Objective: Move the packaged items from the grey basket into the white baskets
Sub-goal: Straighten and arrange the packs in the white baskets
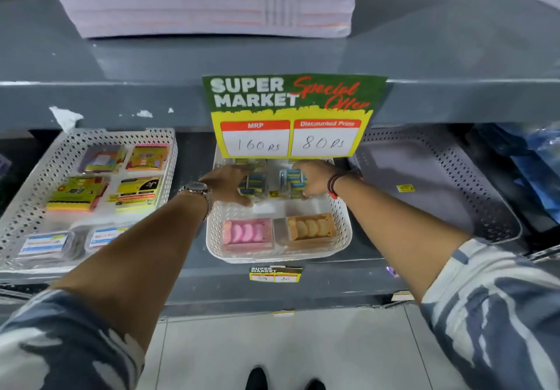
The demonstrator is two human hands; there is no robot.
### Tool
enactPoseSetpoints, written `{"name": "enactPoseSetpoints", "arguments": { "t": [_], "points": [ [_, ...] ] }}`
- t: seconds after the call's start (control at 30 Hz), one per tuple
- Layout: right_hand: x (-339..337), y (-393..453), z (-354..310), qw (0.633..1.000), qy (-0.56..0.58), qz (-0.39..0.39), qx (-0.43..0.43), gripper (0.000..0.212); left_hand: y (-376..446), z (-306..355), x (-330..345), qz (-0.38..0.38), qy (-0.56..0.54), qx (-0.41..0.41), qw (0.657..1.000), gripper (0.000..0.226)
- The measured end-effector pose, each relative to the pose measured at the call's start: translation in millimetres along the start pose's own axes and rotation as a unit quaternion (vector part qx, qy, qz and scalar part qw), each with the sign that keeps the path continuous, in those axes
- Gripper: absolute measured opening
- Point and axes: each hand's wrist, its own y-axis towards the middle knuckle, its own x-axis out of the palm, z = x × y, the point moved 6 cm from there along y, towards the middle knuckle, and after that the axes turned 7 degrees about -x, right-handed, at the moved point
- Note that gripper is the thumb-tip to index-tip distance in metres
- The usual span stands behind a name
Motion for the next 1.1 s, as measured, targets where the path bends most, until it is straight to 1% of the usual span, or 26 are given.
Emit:
{"name": "enactPoseSetpoints", "arguments": {
  "t": [0.27, 0.47, 0.6, 0.83, 0.9, 1.0, 1.07, 1.1],
  "points": [
    [-2.7, 3.6, 0.1, 1.000, 0.009, -0.012, 0.011, 0.065, 5.2, -4.0, -0.8, 0.018, 0.005, 0.000, 1.000, 0.081],
    [0.4, 2.4, -5.5, 0.999, -0.036, -0.003, 0.006, 0.074, 5.0, -5.4, 1.3, 0.012, 0.002, -0.017, 1.000, 0.090],
    [2.0, 1.7, -7.3, 0.998, -0.065, 0.018, 0.002, 0.065, 6.1, -5.3, 4.4, 0.032, 0.041, -0.023, 0.998, 0.089],
    [6.0, -1.4, -10.0, 0.994, -0.101, 0.028, -0.012, 0.065, 4.5, -7.2, 9.0, 0.068, 0.088, -0.035, 0.993, 0.087],
    [7.0, -1.9, -8.3, 0.996, -0.086, 0.021, -0.013, 0.067, 3.2, -9.6, 10.2, 0.065, 0.079, -0.034, 0.994, 0.090],
    [4.4, -10.1, -8.4, 0.998, -0.057, 0.016, -0.018, 0.081, -7.8, -10.2, 5.9, 0.078, 0.057, -0.016, 0.995, 0.095],
    [0.2, -19.7, -10.6, 0.998, -0.056, 0.032, -0.022, 0.080, -22.1, -9.9, 2.6, 0.099, 0.061, 0.000, 0.993, 0.092],
    [-3.5, -26.3, -15.3, 0.997, -0.059, 0.049, -0.026, 0.078, -32.0, -12.5, -2.1, 0.117, 0.068, -0.006, 0.991, 0.091]
  ]
}}
